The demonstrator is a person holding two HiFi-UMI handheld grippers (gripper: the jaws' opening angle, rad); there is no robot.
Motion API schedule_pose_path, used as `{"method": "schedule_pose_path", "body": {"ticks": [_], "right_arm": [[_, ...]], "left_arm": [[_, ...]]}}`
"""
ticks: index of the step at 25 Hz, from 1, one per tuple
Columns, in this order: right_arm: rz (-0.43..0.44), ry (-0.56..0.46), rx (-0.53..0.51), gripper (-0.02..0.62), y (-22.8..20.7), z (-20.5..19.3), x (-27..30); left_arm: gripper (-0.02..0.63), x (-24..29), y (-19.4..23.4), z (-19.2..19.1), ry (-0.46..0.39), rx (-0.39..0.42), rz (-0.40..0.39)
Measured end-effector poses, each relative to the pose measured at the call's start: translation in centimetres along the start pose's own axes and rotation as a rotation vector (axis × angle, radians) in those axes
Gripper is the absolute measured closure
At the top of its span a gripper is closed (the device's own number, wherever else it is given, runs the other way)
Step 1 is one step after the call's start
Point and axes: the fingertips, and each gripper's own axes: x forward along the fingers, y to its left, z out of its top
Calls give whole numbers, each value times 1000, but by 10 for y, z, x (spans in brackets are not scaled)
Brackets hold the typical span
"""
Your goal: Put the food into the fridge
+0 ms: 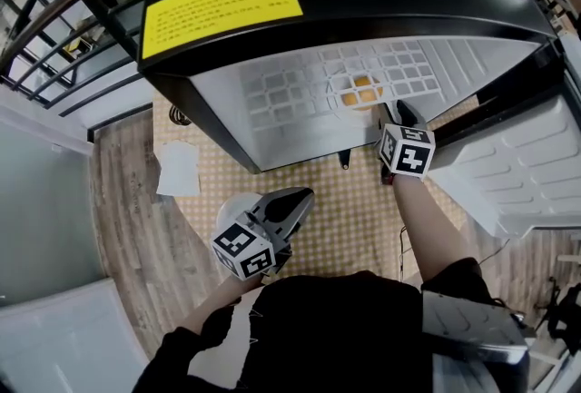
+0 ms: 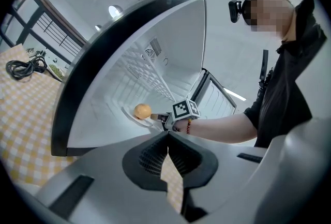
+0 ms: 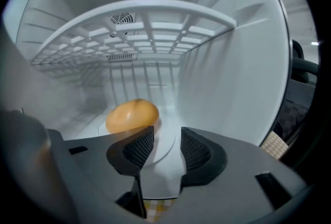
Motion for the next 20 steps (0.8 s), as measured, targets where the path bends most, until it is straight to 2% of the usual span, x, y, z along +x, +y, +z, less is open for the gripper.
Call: {"method": "schedule_pose_path", "body": {"ticks": [9, 14, 20], "right_arm": [[-14, -75, 89, 554, -6, 14, -30], [44, -125, 124, 563, 6, 26, -56], [137, -163, 214, 563, 20, 34, -115]], "left_arm": [[592, -16, -30, 9, -38, 47, 13], [592, -29, -51, 12, -75, 75, 42], [592, -41, -92, 23, -121, 136, 57]]}}
